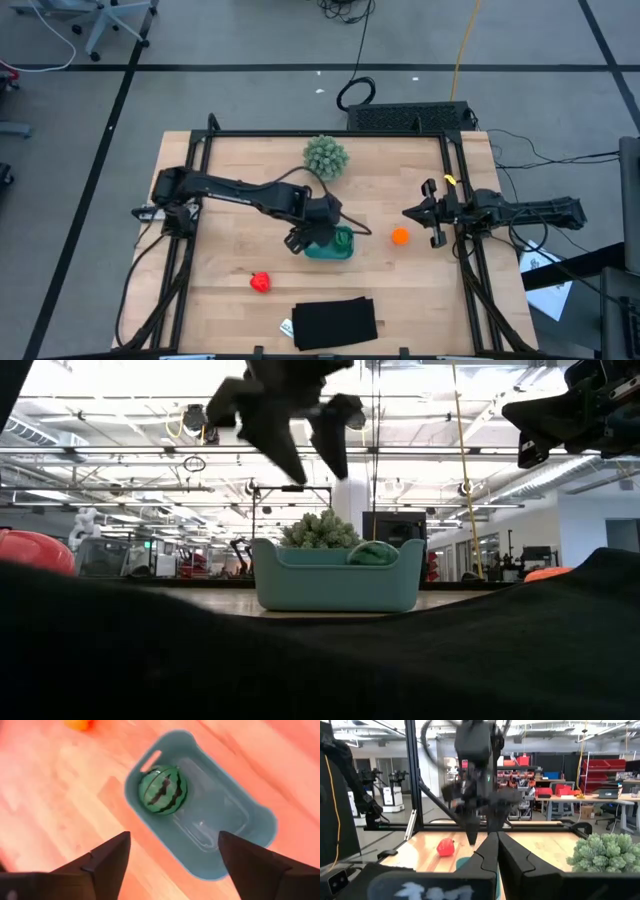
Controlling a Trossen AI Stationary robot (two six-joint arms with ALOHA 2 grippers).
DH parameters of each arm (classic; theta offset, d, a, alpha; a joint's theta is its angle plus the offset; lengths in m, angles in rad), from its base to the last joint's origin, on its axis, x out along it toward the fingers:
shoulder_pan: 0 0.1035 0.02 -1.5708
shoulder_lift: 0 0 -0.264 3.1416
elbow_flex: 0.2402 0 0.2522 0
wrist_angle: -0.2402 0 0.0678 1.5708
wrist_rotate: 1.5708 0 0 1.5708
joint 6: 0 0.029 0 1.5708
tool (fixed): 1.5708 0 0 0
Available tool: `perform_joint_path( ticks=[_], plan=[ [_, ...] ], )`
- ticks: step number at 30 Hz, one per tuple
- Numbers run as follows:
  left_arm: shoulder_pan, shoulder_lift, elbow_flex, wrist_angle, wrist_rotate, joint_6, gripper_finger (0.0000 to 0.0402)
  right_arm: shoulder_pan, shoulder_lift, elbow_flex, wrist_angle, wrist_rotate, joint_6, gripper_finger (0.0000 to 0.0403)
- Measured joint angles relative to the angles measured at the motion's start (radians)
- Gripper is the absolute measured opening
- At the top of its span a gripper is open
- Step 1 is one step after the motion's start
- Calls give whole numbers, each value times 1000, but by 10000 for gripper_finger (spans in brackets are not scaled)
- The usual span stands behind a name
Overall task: Pick and placing Produce into tupperware
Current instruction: Put the pumpkin toy into the bin
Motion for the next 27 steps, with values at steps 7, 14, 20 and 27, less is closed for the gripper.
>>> perform_joint_path(
  ticks=[7,14,20,27],
  plan=[
    [-1,-78,0,-2,4,-115,180,0,4,0,8,-1,0,0],
    [-5,-104,0,1,2,-173,16,0,4,0,17,-3,0,0],
    [-5,-101,0,-3,-10,-239,12,0,4,0,23,-3,0,0],
    [-13,-138,-1,31,-21,-272,2,0,4,0,23,-3,0,0]
  ],
)
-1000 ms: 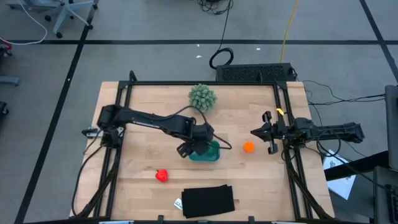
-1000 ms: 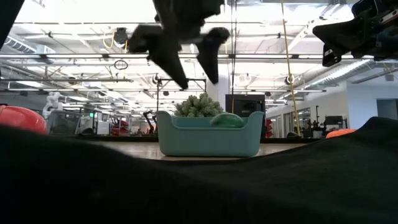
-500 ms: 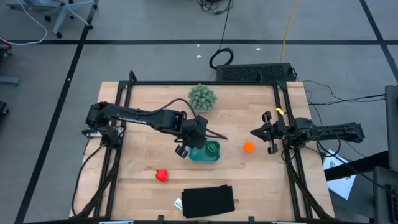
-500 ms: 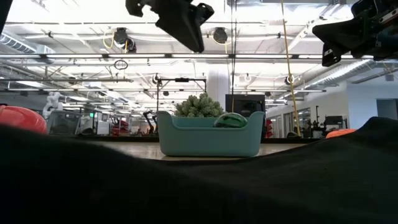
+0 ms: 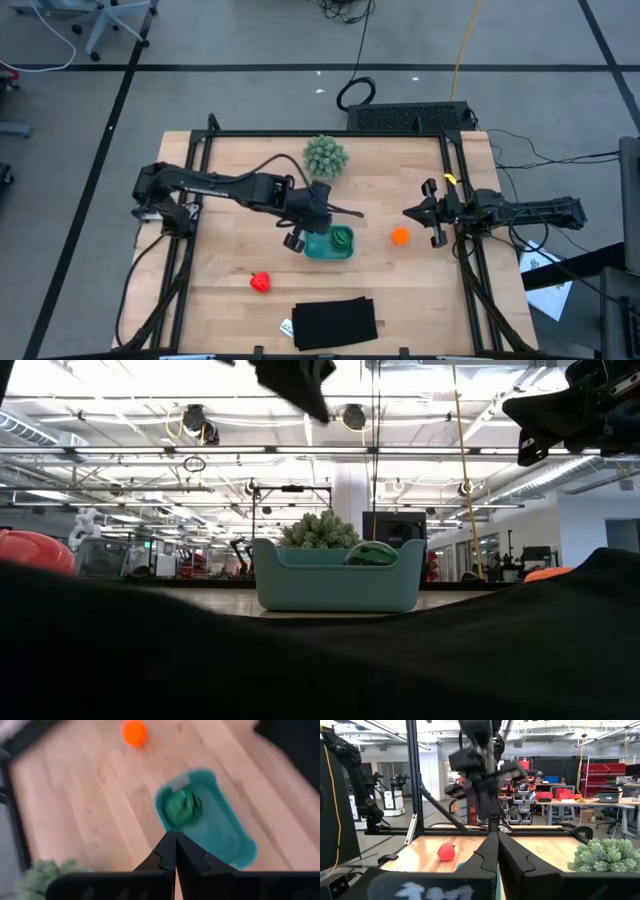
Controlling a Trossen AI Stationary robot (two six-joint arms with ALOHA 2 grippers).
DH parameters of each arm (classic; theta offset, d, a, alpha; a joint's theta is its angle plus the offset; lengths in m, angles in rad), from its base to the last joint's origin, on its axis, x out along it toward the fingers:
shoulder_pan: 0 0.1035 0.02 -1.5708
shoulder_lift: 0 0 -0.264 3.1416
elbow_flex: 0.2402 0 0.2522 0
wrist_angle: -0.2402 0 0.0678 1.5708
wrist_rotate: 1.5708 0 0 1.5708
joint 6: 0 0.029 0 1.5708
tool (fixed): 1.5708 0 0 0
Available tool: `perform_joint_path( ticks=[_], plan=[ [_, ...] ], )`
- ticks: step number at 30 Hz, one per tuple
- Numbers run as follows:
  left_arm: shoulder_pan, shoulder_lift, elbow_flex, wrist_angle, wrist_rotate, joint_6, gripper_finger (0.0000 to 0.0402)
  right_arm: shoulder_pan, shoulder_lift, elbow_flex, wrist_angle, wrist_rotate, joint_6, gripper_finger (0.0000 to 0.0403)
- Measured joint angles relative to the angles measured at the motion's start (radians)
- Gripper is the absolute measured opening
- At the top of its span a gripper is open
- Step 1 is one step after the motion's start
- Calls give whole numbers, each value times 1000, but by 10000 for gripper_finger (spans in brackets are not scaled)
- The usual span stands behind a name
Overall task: Pick and placing Produce into tupperware
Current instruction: Put the pumpkin toy into the bin
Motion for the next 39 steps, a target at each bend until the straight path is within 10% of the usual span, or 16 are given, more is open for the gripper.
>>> perform_joint_path(
  ticks=[9,21,39],
  plan=[
    [-36,-193,-67,191,-2,-103,1,0,9,0,-1,-4,18,0],
    [-26,-528,-543,636,-106,-247,0,0,23,0,7,-4,16,0],
    [150,-834,-894,905,-42,-411,0,0,23,0,8,-5,15,0]
  ],
)
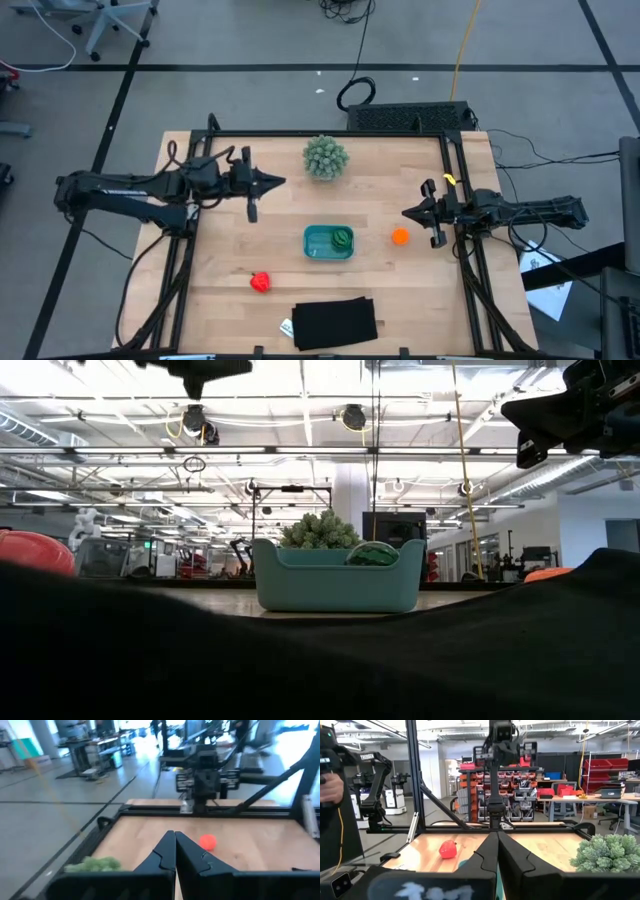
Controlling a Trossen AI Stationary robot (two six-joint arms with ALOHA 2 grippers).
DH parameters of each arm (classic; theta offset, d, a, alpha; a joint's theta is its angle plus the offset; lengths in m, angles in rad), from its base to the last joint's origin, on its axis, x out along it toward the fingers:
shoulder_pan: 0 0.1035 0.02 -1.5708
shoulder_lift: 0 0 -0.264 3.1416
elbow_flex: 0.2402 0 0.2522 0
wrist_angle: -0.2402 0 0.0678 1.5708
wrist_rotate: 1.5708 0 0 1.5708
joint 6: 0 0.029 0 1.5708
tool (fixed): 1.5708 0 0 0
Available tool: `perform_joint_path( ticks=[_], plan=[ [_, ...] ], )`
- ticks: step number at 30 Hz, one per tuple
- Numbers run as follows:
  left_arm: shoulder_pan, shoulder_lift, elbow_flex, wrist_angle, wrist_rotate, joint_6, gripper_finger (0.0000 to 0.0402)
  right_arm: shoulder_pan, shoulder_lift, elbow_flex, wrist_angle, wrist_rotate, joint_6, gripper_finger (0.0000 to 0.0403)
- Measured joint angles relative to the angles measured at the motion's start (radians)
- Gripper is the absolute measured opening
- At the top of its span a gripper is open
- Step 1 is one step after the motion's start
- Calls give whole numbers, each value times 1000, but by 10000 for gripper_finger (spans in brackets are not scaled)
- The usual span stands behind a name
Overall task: Pick and placing Produce into tupperware
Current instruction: Put the pumpkin toy into the bin
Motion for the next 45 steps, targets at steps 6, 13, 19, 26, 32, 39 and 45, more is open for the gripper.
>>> perform_joint_path(
  ticks=[6,13,19,26,32,39,45],
  plan=[
    [9,-16,-164,233,92,-20,0,0,0,0,0,0,0,0],
    [3,-43,-293,353,101,75,0,0,0,0,5,0,2,0],
    [2,-86,-461,683,133,33,0,0,0,0,4,0,0,0],
    [44,-194,-536,559,69,-21,0,0,0,0,4,0,-3,0],
    [46,-316,-536,534,104,30,0,0,0,0,4,0,-8,0],
    [-13,-449,-535,358,135,27,0,0,0,0,-7,0,1,0],
    [-97,-535,-535,190,14,94,0,0,0,0,-19,0,3,0]
  ],
)
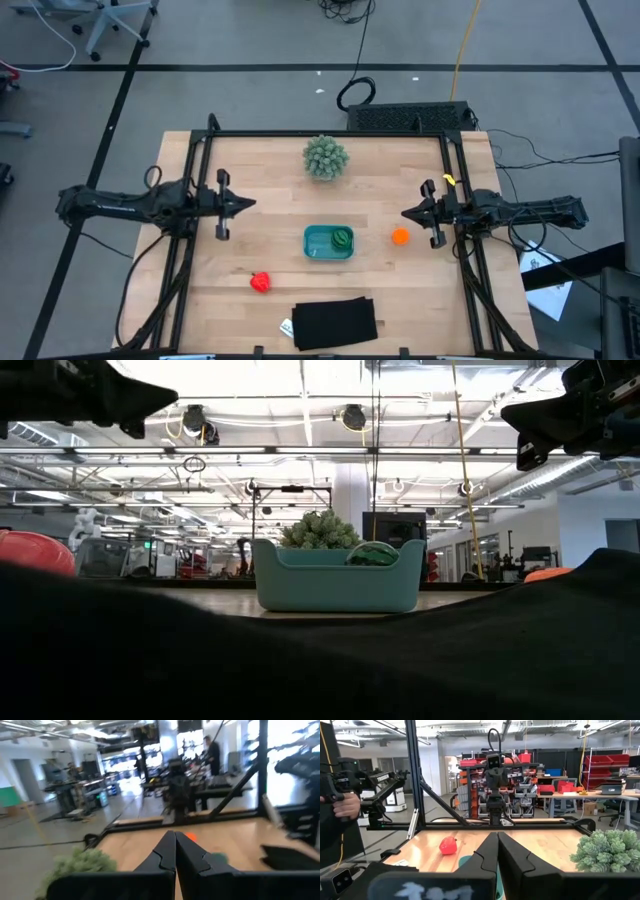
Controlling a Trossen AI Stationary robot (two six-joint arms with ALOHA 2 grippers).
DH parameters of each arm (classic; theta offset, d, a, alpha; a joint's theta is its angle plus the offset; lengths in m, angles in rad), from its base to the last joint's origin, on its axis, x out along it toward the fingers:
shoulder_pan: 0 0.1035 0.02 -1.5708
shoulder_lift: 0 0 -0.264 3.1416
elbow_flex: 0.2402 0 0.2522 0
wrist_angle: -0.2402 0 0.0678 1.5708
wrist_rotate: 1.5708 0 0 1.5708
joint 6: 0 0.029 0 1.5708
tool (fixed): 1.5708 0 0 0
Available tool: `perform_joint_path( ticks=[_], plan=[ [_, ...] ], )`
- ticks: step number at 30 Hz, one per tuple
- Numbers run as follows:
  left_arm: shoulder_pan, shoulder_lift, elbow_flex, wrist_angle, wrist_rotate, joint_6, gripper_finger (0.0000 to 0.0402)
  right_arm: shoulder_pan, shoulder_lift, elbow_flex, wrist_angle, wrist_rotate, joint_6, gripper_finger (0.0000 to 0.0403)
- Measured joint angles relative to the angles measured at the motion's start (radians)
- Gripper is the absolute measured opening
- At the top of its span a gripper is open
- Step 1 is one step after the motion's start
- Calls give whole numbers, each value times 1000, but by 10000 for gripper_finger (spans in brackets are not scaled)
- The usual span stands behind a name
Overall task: Pick and placing Produce into tupperware
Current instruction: Put the pumpkin toy into the bin
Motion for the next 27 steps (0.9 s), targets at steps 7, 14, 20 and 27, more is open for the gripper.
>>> perform_joint_path(
  ticks=[7,14,20,27],
  plan=[
    [-24,-48,1,-66,-76,71,0,0,0,0,1,0,0,0],
    [-10,-47,-34,-29,-13,55,0,0,0,0,5,0,0,0],
    [-11,-47,-89,64,-13,49,0,0,0,0,4,0,0,0],
    [-10,-47,-93,73,-14,49,10,0,0,0,-17,0,-1,0]
  ],
)
